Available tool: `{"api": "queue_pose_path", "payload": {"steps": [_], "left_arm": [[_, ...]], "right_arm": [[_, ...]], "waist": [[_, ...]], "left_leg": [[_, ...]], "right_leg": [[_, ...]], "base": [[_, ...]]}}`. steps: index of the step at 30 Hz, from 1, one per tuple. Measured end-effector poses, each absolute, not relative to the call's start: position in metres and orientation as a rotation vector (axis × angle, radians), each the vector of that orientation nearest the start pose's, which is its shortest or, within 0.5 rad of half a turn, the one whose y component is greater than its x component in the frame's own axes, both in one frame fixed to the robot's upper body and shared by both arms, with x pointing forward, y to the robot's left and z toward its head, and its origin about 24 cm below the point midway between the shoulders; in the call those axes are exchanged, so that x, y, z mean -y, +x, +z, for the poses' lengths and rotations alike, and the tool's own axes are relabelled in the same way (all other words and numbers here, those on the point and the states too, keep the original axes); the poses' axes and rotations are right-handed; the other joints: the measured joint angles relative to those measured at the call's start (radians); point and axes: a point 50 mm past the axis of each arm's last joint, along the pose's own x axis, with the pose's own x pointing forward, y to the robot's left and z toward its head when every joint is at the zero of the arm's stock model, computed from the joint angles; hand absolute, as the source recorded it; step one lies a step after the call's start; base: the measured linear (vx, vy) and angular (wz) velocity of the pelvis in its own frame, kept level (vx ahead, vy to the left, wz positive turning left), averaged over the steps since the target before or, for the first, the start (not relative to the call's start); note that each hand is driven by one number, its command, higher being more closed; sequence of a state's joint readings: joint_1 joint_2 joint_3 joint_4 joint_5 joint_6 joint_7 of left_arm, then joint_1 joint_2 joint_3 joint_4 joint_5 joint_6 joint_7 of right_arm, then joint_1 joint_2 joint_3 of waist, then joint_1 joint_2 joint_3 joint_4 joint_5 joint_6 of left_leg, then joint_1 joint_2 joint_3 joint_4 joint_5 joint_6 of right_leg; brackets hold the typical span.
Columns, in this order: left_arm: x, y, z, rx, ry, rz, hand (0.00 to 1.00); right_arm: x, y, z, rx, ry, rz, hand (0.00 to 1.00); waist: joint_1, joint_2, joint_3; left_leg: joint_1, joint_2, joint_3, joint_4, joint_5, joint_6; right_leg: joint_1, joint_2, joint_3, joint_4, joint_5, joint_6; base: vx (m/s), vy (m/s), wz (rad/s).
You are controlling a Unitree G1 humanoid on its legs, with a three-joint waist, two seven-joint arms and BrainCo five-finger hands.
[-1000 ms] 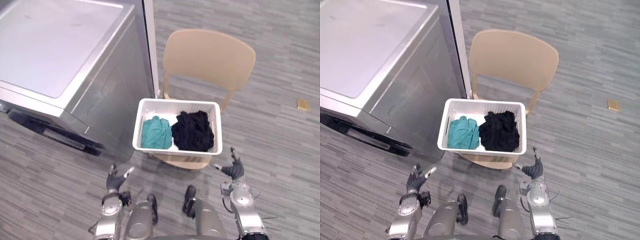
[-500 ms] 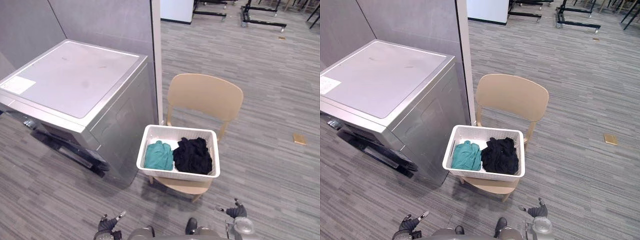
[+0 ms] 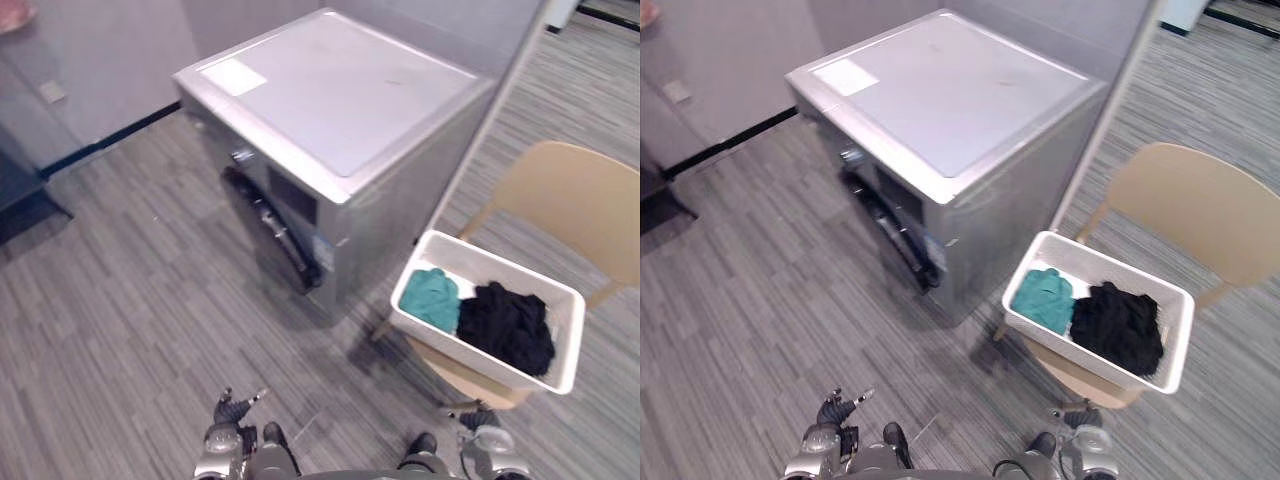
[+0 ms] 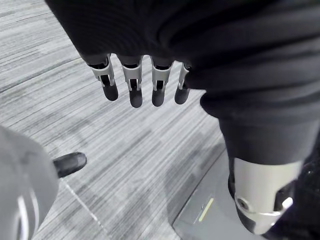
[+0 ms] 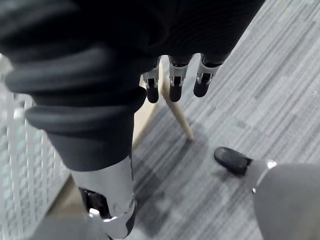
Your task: Pick up the laundry basket with both hands and put the clothes into the washing machine.
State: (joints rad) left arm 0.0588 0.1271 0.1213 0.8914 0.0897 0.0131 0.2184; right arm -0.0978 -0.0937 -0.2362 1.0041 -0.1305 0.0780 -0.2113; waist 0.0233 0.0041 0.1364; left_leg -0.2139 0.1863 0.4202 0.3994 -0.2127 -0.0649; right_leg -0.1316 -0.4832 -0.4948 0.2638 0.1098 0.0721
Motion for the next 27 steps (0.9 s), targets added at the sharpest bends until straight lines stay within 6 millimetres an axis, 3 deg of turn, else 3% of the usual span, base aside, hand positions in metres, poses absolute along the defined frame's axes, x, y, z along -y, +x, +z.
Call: {"api": "queue_pose_path", "payload": {"steps": [1,2,3,4,6,7,12,14,17,19,22,26,27], "left_arm": [[-0.228,0.128,-0.138,-0.953,0.253,0.343,0.0],[-0.229,0.129,-0.137,-0.949,0.259,0.343,0.0],[-0.231,0.129,-0.137,-0.949,0.264,0.346,0.0],[-0.233,0.128,-0.136,-0.953,0.267,0.354,0.0],[-0.234,0.128,-0.136,-0.952,0.269,0.357,0.0],[-0.223,0.135,-0.136,-0.935,0.245,0.338,0.0],[-0.207,0.141,-0.135,-0.904,0.177,0.344,0.0],[-0.2,0.143,-0.134,-0.893,0.144,0.346,0.0],[-0.199,0.14,-0.134,-0.895,0.141,0.35,0.0],[-0.199,0.133,-0.136,-0.911,0.14,0.358,0.0],[-0.194,0.133,-0.136,-0.909,0.129,0.357,0.0],[-0.192,0.142,-0.131,-0.864,0.124,0.366,0.0],[-0.193,0.145,-0.128,-0.848,0.127,0.374,0.0]], "right_arm": [[0.219,0.172,-0.131,-0.951,-0.208,-0.348,0.0],[0.213,0.177,-0.129,-0.933,-0.219,-0.319,0.0],[0.21,0.179,-0.128,-0.927,-0.222,-0.307,0.0],[0.205,0.181,-0.128,-0.92,-0.237,-0.278,0.0],[0.204,0.183,-0.126,-0.899,-0.249,-0.268,0.0],[0.206,0.188,-0.121,-0.866,-0.253,-0.277,0.0],[0.186,0.199,-0.109,-0.761,-0.263,-0.202,0.0],[0.17,0.207,-0.103,-0.711,-0.253,-0.149,0.0],[0.146,0.224,-0.088,-0.613,-0.261,-0.055,0.0],[0.12,0.246,-0.068,-0.508,-0.256,0.027,0.0],[0.101,0.268,-0.041,-0.385,-0.261,0.081,0.0],[0.095,0.296,-0.005,-0.238,-0.268,0.069,0.0],[0.096,0.307,0.012,-0.173,-0.274,0.062,0.0]], "waist": [[-0.004,0.006,0.005],[-0.01,0.009,0.024],[-0.008,0.004,0.032],[-0.008,0.004,0.053],[-0.013,0.001,0.054],[-0.028,0.018,0.058],[-0.032,0.021,0.062],[-0.01,0.02,0.061],[0.016,0.021,0.061],[0.019,0.022,0.062],[0.024,0.025,0.065],[0.05,0.036,0.076],[0.052,0.042,0.089]], "left_leg": [[0.012,-0.014,-0.001,-0.02,-0.003,0.007],[0.038,-0.016,-0.011,-0.05,-0.003,0.018],[0.056,-0.019,-0.012,-0.065,-0.001,0.02],[0.096,-0.024,-0.018,-0.098,0.005,0.018],[0.111,-0.031,-0.041,-0.109,0.017,-0.003],[0.095,-0.041,-0.102,-0.105,0.025,-0.013],[0.102,-0.058,-0.212,-0.191,0.113,-0.04],[0.114,-0.064,-0.237,-0.232,0.17,-0.049],[0.117,-0.064,-0.236,-0.265,0.201,-0.05],[0.107,-0.062,-0.236,-0.271,0.208,-0.049],[0.056,-0.061,-0.241,-0.259,0.208,-0.049],[0.0,-0.064,-0.242,-0.254,0.208,-0.049],[-0.014,-0.064,-0.243,-0.252,0.208,-0.049]], "right_leg": [[-0.066,-0.014,0.064,0.101,-0.015,-0.077],[-0.129,0.03,0.192,0.231,-0.117,-0.019],[-0.149,0.077,0.245,0.27,-0.166,-0.002],[-0.173,0.213,0.324,0.292,-0.264,-0.013],[-0.17,0.314,0.392,0.208,-0.3,-0.01],[-0.145,0.347,0.425,0.191,-0.301,-0.011],[-0.108,0.322,0.331,0.196,-0.318,-0.007],[-0.067,0.316,0.299,0.171,-0.318,-0.007],[-0.056,0.318,0.277,0.151,-0.318,-0.007],[-0.058,0.32,0.266,0.143,-0.318,-0.007],[-0.091,0.31,0.254,0.133,-0.318,-0.007],[-0.142,0.305,0.254,0.133,-0.314,-0.012],[-0.154,0.305,0.251,0.136,-0.314,-0.012]], "base": [[0.05,0.222,-0.14],[0.07,0.103,0.07],[0.1,-0.02,0.23],[0.09,-0.055,0.19],[0.14,-0.076,0.48],[0.21,-0.051,0.62],[0.16,-0.081,0.71],[0.11,-0.089,0.75],[0.05,-0.07,0.26],[0.01,-0.049,0.13],[-0.03,-0.025,0.13],[-0.08,0.015,0.06],[-0.14,0.013,0.09]]}}
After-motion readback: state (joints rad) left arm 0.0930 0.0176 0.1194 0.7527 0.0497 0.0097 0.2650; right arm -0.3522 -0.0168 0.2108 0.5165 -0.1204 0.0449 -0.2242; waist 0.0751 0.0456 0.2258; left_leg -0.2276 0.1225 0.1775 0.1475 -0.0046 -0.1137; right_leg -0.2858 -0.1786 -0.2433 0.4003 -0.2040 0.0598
